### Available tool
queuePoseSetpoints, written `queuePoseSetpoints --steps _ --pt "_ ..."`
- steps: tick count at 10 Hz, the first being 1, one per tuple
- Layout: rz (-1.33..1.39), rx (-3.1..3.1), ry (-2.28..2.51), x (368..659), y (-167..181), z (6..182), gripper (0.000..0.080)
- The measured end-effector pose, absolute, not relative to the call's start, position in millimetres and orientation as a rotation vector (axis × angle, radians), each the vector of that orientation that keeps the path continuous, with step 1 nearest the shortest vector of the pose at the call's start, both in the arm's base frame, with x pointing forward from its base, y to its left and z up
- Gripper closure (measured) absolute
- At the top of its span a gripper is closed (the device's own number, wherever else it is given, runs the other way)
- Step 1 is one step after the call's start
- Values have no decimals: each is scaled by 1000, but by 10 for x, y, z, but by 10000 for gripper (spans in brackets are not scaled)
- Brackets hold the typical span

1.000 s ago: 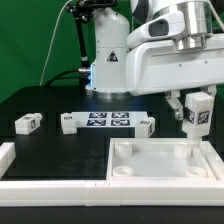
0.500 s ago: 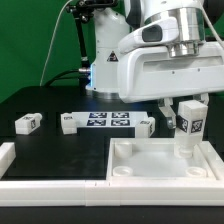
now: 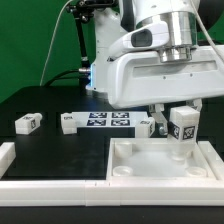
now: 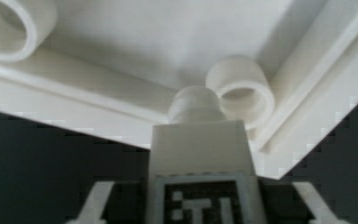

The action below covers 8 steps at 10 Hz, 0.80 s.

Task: Assemble one leg

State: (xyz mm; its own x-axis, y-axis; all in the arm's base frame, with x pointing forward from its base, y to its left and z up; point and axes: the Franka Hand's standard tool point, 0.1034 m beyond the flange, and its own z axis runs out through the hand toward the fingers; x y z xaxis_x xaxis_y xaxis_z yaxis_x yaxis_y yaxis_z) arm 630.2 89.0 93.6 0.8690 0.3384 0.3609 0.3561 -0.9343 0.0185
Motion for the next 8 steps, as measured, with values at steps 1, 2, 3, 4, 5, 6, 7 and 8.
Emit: queuePoseSetpoints --steps 1,2,3,4,5,6,7,8 --pt "-553 -2987 -568 6310 945 924 509" --pt "-544 -2984 -573 6304 987 906 509" --pt "-533 -2981 -582 6278 1044 865 509" --pt "-522 -2980 -588 6258 1070 830 509" --pt "-525 -2978 -591 6246 1090 793 509" --pt "-562 -2971 -593 6270 1117 780 509" --pt "-567 -2968 -599 6259 1141 728 509" --pt "-562 -2968 -601 6245 1141 660 509"
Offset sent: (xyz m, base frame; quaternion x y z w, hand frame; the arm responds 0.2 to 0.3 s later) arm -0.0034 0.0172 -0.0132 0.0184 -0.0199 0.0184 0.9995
